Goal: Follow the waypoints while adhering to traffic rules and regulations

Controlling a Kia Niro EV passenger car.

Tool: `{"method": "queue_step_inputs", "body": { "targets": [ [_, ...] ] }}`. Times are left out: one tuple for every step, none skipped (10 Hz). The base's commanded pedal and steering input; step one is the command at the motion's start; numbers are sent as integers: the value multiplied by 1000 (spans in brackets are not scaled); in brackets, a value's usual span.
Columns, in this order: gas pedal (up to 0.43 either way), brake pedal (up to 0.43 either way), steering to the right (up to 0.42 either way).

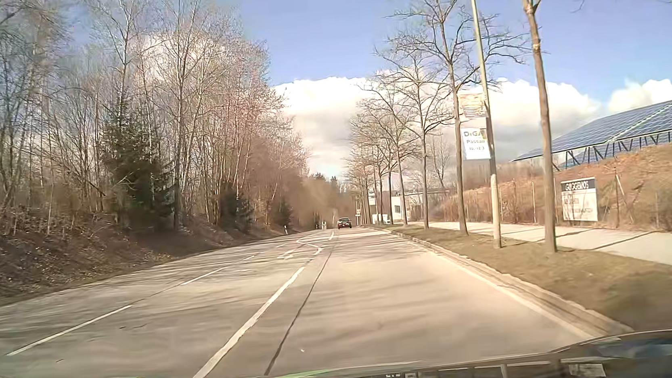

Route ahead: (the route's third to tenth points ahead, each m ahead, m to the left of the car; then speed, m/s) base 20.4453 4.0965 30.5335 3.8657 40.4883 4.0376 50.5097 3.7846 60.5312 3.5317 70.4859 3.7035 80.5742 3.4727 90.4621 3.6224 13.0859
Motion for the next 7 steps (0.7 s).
{"method": "queue_step_inputs", "body": {
  "targets": [
    [110, 0, -5],
    [110, 0, -5],
    [110, 0, -4],
    [110, 0, -4],
    [110, 0, -4],
    [110, 0, -4],
    [110, 0, -3]
  ]
}}
